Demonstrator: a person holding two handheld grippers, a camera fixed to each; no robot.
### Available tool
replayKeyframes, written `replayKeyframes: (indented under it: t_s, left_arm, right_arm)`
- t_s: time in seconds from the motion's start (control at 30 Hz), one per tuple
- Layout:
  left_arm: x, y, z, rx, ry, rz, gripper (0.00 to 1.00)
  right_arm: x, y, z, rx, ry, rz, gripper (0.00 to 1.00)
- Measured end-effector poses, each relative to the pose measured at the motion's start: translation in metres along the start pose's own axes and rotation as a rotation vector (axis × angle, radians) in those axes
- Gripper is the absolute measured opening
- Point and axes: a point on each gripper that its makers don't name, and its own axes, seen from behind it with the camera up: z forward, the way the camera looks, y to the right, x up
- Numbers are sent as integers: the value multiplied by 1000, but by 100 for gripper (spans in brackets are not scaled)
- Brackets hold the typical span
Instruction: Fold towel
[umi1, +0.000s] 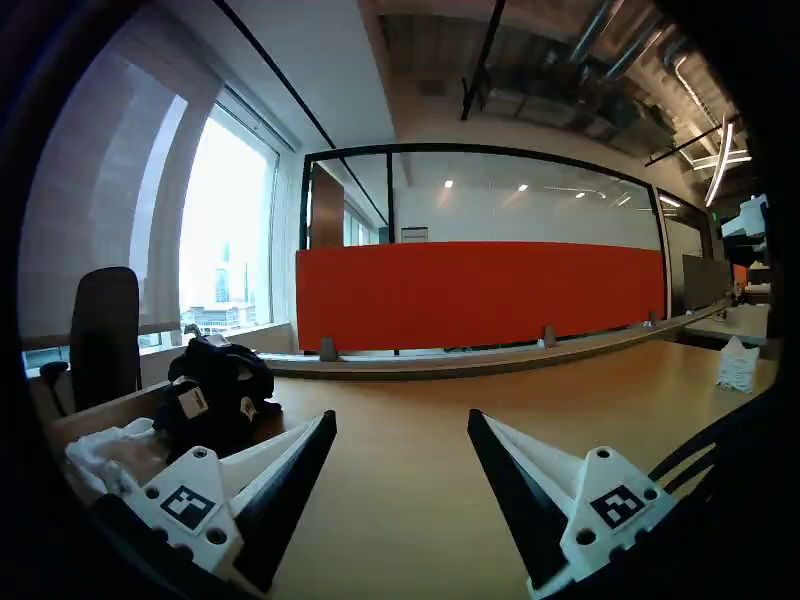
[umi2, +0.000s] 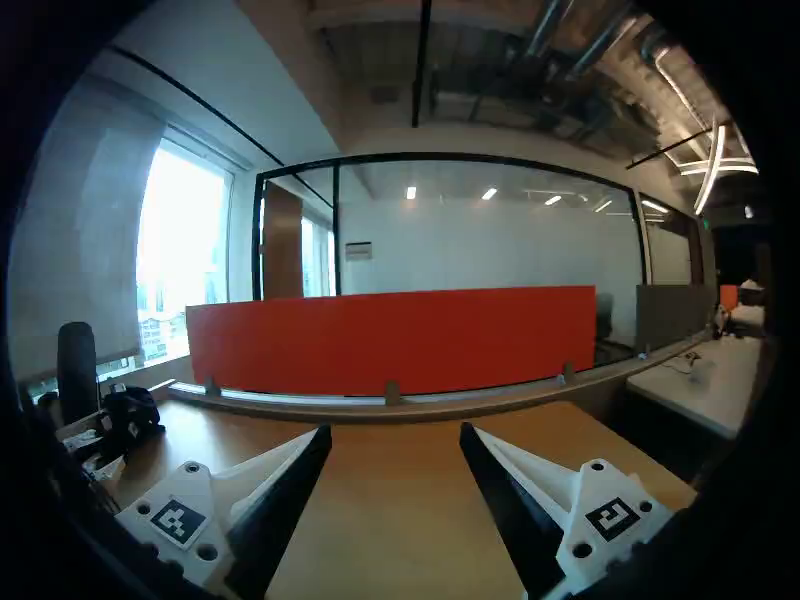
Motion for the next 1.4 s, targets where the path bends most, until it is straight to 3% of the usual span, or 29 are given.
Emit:
replayKeyframes:
  t_s: [0.2, 0.4, 1.0, 1.4]
  left_arm:
    - [-13, -2, -1, 10, -5, -26, 98]
    - [-22, -4, -2, 18, -15, -21, 98]
    - [-23, -5, 0, 16, -11, -22, 98]
    - [-24, -4, -1, 18, -13, -21, 98]
  right_arm:
    - [2, -1, 2, 4, 3, -2, 100]
    - [2, 4, 2, -2, 10, 4, 100]
    - [5, 12, 0, -9, 16, 18, 100]
    - [9, 20, 3, -7, 30, -4, 99]
